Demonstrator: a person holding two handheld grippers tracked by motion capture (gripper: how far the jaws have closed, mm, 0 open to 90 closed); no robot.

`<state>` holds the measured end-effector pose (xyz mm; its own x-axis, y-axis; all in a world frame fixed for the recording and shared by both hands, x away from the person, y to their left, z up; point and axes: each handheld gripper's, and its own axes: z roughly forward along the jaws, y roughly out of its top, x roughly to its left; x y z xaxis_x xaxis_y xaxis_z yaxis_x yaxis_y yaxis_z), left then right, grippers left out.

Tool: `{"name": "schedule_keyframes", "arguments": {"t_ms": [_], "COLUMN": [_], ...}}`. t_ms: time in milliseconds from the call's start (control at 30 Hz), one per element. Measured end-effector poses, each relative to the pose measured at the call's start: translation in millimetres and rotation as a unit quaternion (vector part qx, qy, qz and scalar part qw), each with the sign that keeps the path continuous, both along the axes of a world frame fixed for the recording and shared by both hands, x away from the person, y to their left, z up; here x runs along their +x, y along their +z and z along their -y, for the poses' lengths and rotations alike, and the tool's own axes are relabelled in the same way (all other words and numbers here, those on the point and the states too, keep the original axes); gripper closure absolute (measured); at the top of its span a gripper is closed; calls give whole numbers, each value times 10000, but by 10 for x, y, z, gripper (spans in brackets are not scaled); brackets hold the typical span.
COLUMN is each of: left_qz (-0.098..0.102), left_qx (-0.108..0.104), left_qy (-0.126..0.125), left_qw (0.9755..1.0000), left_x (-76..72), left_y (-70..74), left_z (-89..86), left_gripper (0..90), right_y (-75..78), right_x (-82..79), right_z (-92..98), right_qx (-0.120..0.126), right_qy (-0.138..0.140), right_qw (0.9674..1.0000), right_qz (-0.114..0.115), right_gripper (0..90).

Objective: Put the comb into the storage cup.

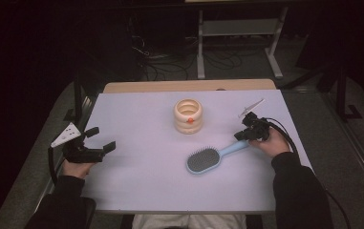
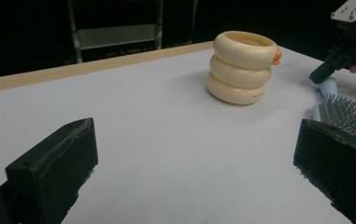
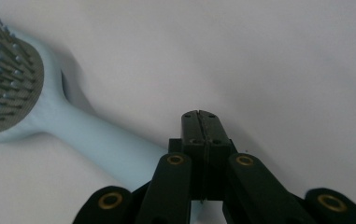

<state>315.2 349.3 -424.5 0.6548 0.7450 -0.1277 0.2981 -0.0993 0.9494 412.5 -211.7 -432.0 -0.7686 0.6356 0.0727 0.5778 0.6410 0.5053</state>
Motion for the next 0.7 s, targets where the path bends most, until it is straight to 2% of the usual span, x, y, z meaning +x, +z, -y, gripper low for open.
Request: {"name": "schedule_keyframes", "arguments": {"t_ms": [133,233,433,700], "left_qz": [4,8,-4,-5], "left_qx": [0,1,2,0], "left_qy": [12,18,14,24], "left_qw": [10000,10000,10000,10000], "left_x": [-3,-4,-5,-7], "left_y": [3,3,2,4], "left_z": [-4,-5,-2,-4], "left_gripper": [0,0,0,0], "right_y": [-29,-38,-28,1], "right_x": [-37,-65,-163,-304], "right_z": [39,68,98,149], "right_qx": [-60,-98,-136,-36], "right_qy": [-46,-51,-19,19], "right_qw": [9998,9997,9999,10000], "right_qz": [-163,-202,-99,13], "right_gripper": [887,887,886,886]}}
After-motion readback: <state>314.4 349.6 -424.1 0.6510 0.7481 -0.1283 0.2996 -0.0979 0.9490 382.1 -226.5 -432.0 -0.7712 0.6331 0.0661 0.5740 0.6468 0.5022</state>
